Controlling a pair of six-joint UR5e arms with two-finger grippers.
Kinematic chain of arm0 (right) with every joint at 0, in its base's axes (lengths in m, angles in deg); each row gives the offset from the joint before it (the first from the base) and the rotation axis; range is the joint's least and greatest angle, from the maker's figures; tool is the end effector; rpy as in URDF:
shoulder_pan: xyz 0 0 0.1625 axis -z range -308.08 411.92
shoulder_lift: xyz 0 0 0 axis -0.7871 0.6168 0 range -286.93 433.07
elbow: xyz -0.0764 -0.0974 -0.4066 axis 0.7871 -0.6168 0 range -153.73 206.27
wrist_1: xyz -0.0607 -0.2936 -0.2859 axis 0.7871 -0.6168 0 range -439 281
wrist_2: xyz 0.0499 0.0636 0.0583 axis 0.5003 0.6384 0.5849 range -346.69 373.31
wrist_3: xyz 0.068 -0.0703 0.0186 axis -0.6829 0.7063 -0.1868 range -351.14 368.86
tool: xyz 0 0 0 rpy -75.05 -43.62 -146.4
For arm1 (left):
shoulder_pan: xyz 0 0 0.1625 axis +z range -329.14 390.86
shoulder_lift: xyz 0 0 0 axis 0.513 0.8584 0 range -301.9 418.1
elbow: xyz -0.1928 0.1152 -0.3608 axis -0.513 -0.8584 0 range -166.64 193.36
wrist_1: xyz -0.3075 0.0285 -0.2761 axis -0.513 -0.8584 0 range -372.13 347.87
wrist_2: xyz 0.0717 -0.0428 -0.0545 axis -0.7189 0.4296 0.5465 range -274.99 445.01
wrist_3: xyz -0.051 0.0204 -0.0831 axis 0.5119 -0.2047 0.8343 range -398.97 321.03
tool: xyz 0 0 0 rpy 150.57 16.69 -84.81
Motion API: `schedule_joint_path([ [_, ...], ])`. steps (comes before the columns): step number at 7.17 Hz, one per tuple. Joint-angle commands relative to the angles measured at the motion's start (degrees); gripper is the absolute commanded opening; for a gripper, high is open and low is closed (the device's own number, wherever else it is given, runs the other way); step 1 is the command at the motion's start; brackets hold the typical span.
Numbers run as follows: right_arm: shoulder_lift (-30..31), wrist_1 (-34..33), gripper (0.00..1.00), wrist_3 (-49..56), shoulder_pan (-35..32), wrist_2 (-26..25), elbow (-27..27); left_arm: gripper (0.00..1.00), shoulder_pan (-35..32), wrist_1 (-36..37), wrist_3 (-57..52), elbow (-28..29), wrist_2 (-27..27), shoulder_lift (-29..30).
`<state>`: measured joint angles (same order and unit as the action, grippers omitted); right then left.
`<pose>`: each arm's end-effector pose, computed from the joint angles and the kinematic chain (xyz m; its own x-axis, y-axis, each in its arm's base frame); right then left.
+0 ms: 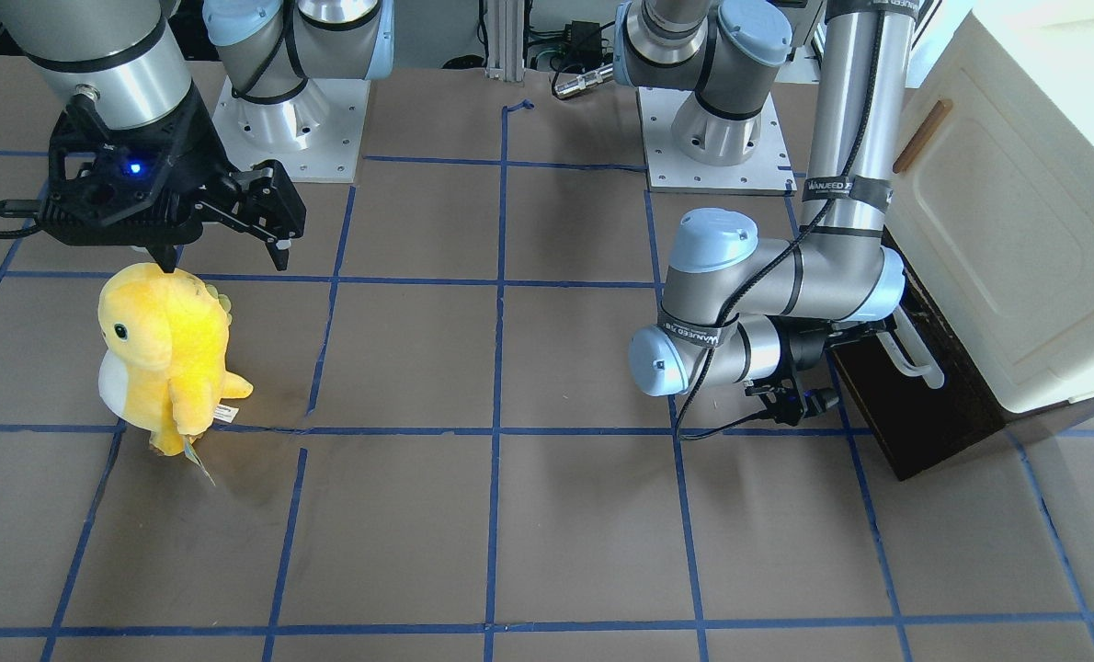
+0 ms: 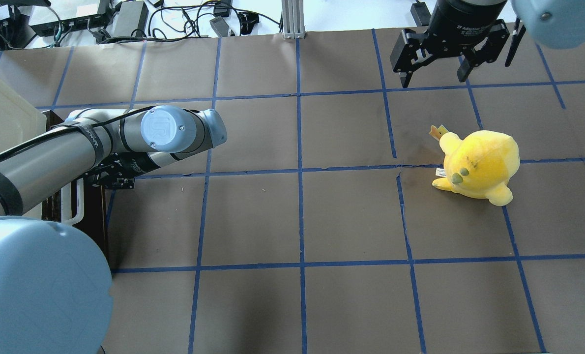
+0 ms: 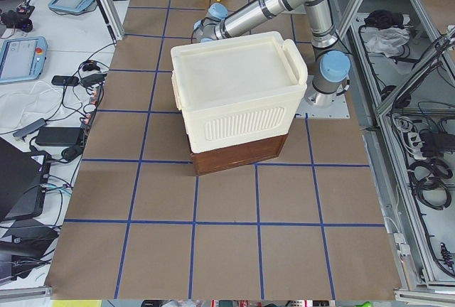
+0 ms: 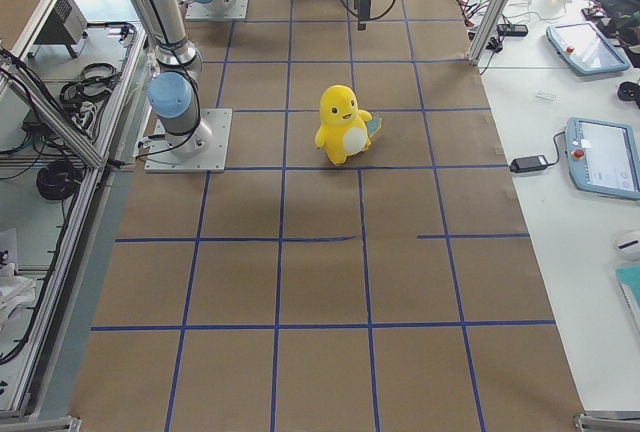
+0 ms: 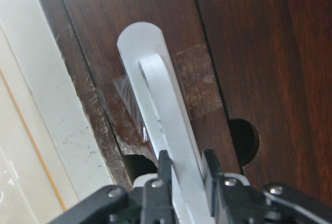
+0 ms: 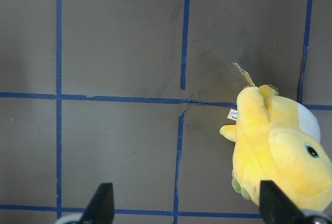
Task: Pull drawer sideways
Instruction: 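Pull the white handle with the left gripper, sliding the drawer open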
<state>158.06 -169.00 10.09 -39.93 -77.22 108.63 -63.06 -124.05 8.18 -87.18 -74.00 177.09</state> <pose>0.1495 -0.5285 0.5091 -0.9985 -0.0533 0.0103 -0.0538 0.9975 -0.0457 -0.0761 -0.5209 0.1800 -0.2288 0.2233 -0.9475 -0.1987 0.9421 0.2700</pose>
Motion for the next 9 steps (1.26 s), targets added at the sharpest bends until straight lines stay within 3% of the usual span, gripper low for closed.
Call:
schedule_joint_path([
  [1, 0.0, 0.0, 1.0, 0.0, 0.0, 0.0, 0.0, 0.26, 0.0, 0.1, -0.2, 0.1, 0.1, -0.3],
  [9, 0.0, 0.0, 1.0, 0.0, 0.0, 0.0, 0.0, 0.25, -3.3, 0.2, -0.9, 2.4, 3.4, 0.4],
])
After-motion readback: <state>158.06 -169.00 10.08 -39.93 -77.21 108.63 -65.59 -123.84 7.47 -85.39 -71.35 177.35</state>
